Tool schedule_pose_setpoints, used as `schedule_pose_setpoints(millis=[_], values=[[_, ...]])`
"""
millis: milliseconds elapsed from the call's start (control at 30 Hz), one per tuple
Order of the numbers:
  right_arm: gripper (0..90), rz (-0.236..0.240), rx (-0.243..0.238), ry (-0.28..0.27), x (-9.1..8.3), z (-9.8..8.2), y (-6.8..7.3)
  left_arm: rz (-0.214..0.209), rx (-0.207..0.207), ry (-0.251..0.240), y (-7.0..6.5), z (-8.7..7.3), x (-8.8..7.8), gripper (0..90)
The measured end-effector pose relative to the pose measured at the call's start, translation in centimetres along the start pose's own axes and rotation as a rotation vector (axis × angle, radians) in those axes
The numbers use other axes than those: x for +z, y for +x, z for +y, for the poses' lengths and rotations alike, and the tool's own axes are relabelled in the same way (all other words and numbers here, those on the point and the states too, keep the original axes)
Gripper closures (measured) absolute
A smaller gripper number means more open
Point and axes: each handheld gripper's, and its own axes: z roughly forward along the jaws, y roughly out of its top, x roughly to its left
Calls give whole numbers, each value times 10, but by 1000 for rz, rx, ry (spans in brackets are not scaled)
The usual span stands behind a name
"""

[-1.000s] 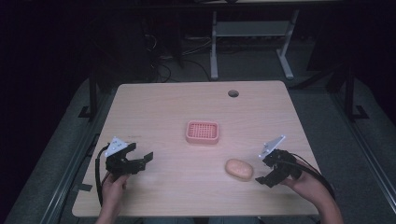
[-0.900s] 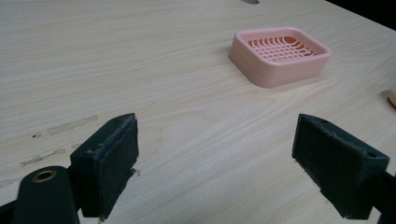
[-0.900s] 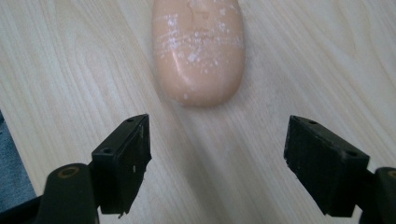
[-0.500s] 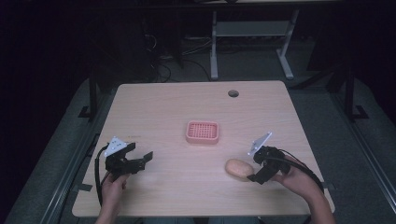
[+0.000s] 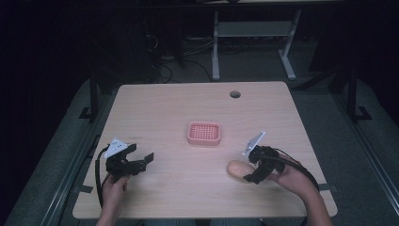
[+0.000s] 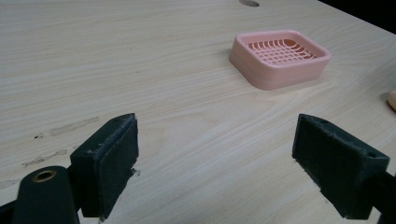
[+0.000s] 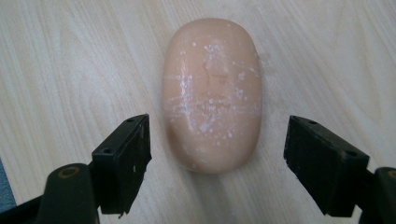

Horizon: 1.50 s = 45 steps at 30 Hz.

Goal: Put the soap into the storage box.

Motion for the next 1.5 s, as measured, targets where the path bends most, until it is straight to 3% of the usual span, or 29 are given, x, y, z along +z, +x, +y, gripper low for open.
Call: schedule_pose_setpoints(millis=[1100,1500], values=[[226,26,-56,106,28,28,2,2,-8,-4,1,0,0,143],[285,13,-82,135,35,32,3,4,-13,-4,2,0,0,142]])
